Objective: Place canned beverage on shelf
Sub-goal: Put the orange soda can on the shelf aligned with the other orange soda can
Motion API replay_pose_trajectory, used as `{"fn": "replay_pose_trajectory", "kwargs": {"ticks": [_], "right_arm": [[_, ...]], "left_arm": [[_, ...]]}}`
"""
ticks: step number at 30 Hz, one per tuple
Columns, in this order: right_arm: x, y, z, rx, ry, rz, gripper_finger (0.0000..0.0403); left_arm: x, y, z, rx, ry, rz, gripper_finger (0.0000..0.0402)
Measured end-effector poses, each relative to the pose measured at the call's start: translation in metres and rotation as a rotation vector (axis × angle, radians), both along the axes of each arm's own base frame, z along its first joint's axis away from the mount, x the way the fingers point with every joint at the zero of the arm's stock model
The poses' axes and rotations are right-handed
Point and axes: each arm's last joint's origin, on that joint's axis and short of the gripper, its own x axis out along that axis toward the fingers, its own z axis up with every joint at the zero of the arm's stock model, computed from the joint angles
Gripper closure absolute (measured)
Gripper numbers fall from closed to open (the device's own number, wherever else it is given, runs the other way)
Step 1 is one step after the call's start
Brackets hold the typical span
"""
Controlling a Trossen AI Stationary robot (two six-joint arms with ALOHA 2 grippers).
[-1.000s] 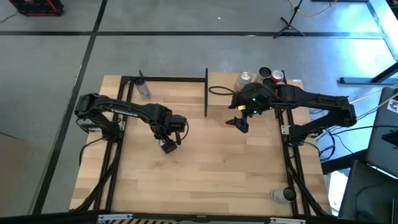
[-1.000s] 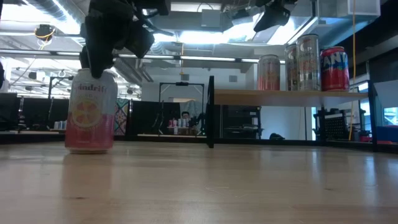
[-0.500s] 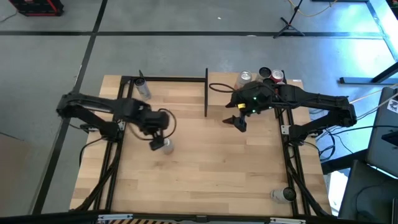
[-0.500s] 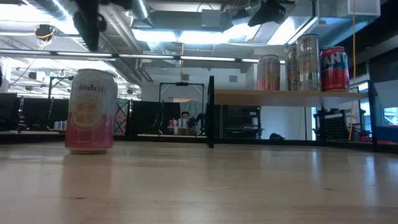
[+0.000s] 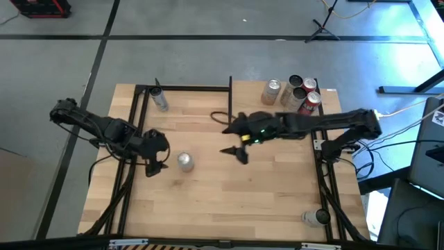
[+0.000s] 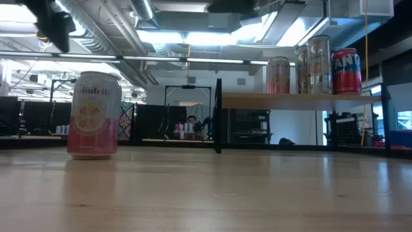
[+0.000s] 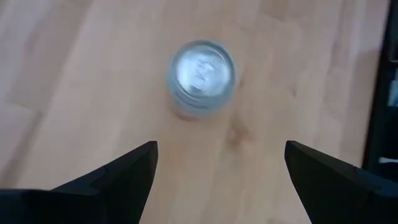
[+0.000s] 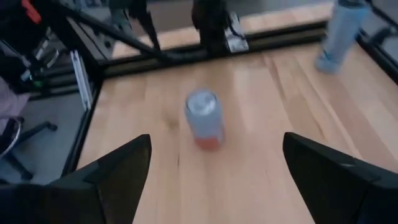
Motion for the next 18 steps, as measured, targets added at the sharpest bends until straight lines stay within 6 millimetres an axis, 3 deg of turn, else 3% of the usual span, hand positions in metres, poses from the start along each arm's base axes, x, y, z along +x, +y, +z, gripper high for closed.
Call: {"fn": "replay_pose_trajectory", "kwargs": {"ticks": [9,18], "right_arm": [[0.06,0.02,-0.052,0.061,-0.063,0.011,0.0049],[0.099,0.032,-0.094,0.061,0.008,0.003,0.0049]], "left_arm": [[-0.014,-0.014,-0.041,-0.004,0.023,-0.101,0.0062],[-0.004,-0.022,-0.077,-0.02,-0.113,-0.16,0.0062]]}}
